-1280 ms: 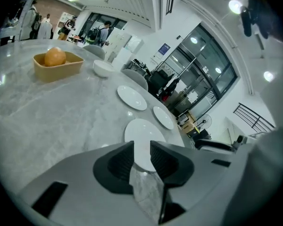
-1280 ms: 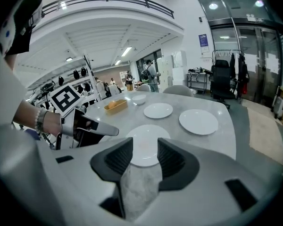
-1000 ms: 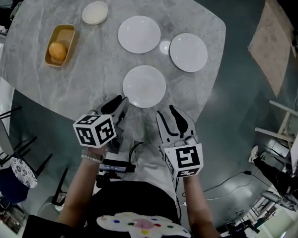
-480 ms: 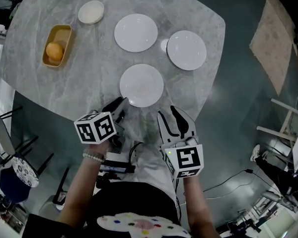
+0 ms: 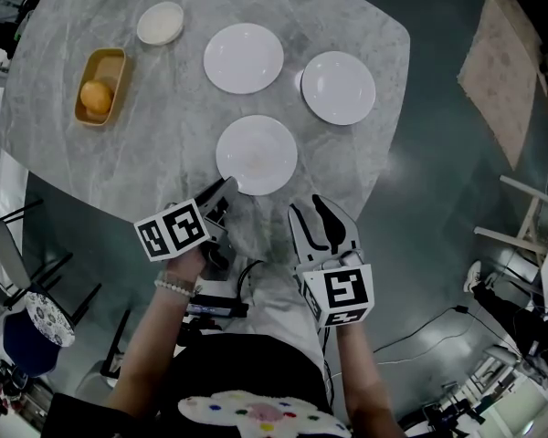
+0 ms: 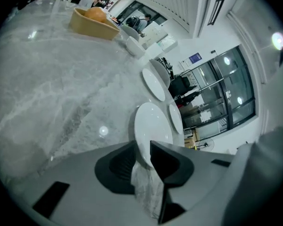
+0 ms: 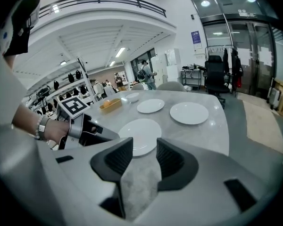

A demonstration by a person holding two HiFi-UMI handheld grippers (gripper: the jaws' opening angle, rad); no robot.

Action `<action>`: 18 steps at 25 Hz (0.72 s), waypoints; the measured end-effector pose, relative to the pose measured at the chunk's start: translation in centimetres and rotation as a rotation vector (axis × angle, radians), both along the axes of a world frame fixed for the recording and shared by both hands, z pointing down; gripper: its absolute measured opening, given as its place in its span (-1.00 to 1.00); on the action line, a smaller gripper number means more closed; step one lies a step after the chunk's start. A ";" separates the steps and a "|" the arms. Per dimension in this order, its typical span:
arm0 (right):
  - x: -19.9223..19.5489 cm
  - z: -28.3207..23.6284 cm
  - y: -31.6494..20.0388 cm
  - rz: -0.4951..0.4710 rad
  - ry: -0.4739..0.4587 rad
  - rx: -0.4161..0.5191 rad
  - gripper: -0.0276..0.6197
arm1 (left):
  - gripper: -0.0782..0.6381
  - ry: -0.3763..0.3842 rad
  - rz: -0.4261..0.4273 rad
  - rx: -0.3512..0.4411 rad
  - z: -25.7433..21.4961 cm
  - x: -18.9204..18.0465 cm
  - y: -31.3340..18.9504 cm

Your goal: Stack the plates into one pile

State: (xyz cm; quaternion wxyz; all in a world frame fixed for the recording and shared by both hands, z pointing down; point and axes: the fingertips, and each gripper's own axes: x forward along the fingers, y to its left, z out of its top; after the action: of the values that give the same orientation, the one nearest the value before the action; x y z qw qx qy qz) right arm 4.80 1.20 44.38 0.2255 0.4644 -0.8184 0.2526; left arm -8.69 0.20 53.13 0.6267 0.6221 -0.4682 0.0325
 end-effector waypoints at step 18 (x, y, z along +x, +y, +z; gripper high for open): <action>-1.2 1.7 0.9 0.104 -0.148 -0.087 -0.47 | -0.64 0.049 0.000 -0.028 -0.6 0.4 0.2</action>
State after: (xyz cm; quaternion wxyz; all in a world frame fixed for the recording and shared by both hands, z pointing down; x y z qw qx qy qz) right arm 3.64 2.13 46.11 0.1710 0.4760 -0.7958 0.3330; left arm -8.26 0.44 52.57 0.6464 0.6138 -0.4525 0.0237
